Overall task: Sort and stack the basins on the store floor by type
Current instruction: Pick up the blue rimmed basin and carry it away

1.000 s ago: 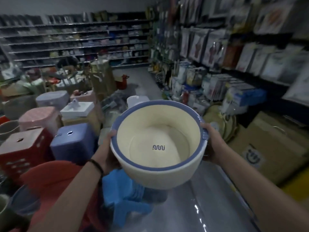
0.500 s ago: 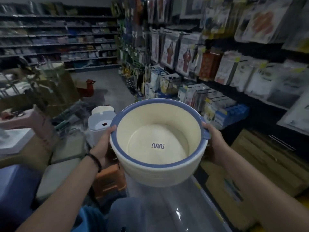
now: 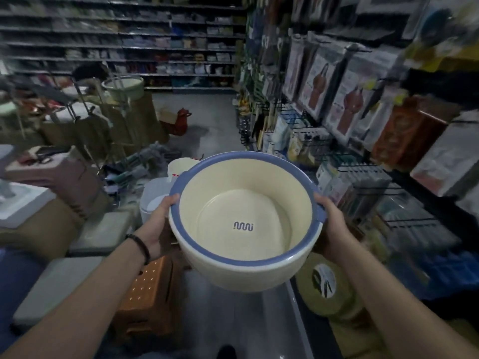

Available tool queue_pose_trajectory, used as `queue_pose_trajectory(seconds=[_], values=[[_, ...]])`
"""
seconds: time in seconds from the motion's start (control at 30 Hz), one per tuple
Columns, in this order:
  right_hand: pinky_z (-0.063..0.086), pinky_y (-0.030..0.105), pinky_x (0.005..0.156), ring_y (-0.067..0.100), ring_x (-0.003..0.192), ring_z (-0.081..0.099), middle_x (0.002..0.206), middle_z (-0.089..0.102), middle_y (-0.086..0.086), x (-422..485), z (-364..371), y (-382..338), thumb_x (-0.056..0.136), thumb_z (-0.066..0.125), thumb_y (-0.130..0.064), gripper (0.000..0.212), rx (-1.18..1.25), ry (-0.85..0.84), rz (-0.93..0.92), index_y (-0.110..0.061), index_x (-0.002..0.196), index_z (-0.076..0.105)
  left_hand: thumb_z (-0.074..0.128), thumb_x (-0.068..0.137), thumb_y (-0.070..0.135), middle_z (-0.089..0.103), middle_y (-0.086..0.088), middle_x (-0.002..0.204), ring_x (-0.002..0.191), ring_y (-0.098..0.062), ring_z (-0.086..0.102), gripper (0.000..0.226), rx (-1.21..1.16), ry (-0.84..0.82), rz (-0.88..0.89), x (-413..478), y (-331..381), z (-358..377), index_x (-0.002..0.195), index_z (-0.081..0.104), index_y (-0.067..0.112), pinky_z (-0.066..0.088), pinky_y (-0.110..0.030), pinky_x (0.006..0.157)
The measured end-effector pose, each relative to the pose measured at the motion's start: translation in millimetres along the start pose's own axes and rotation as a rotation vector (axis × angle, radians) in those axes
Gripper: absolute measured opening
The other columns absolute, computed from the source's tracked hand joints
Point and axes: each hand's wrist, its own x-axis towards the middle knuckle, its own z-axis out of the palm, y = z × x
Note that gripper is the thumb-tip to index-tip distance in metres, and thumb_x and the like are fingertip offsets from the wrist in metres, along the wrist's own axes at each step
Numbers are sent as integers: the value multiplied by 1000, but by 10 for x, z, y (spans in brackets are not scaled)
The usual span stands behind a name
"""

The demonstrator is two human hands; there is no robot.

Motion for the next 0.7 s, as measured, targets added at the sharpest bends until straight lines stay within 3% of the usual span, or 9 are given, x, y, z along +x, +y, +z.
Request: queue_pose_trajectory(seconds=[0.07, 0.2, 0.33, 0.47, 0.57, 0.6, 0.67, 0.7], values=[[51, 69, 105, 44, 109, 73, 109, 82, 16, 450, 170, -139, 82, 74, -61, 50, -30, -39, -9, -18, 107, 84, 72, 72, 71, 70, -19, 131, 116, -41, 65, 79, -18, 15, 3, 494, 165, 28, 133, 69, 20, 53, -57, 98], [57, 54, 89, 37, 86, 72, 89, 81, 12, 1497, 553, -474, 92, 70, -55, 44, -43, -48, 1, -14, 105, 81, 70, 79, 64, 69, -21, 131, 110, -40, 66, 71, -41, 8, 24, 1573, 604, 57, 133, 69, 18, 52, -58, 99], [53, 59, 102, 40, 100, 73, 111, 80, 14, 2576, 949, -830, 80, 74, -62, 62, -9, -70, 16, -14, 119, 82, 65, 89, 56, 72, -19, 126, 109, -40, 67, 55, -64, -5, 58, 2542, 1173, 164, 130, 71, 19, 47, -61, 106], [52, 58, 99, 40, 98, 70, 109, 78, 18, 3625, 1315, -1222, 89, 71, -55, 49, -45, -92, 25, -14, 115, 83, 62, 91, 57, 74, -17, 124, 106, -38, 68, 54, -92, -10, 48, 3418, 1743, 219, 131, 71, 21, 47, -61, 105], [51, 52, 94, 38, 92, 60, 96, 65, 22, 4570, 1572, -1396, 56, 94, -65, 83, -30, -122, 28, -5, 109, 74, 66, 86, 62, 71, -17, 131, 119, -41, 65, 63, -62, -25, 45, 4066, 2059, 169, 136, 68, 23, 47, -62, 108], [52, 47, 87, 35, 86, 61, 88, 66, 19, 4918, 1696, -1456, 59, 93, -67, 74, -24, -145, 56, -10, 103, 73, 70, 81, 63, 70, -17, 132, 122, -43, 63, 69, -57, -28, 57, 4307, 2162, 154, 137, 67, 23, 45, -64, 110], [50, 41, 77, 29, 75, 71, 82, 75, 6, 5603, 1913, -1532, 97, 66, -54, 38, -21, -150, 74, -19, 94, 79, 76, 70, 63, 69, -17, 134, 127, -45, 60, 80, -55, 1, 89, 4812, 2358, 126, 138, 65, 22, 43, -66, 111], [50, 42, 76, 25, 71, 75, 85, 76, 4, 5919, 2019, -1554, 106, 55, -47, 42, -20, -159, 88, -22, 86, 83, 77, 67, 63, 68, -17, 135, 128, -45, 60, 84, -57, 25, 98, 5048, 2442, 109, 139, 64, 22, 43, -67, 111]])
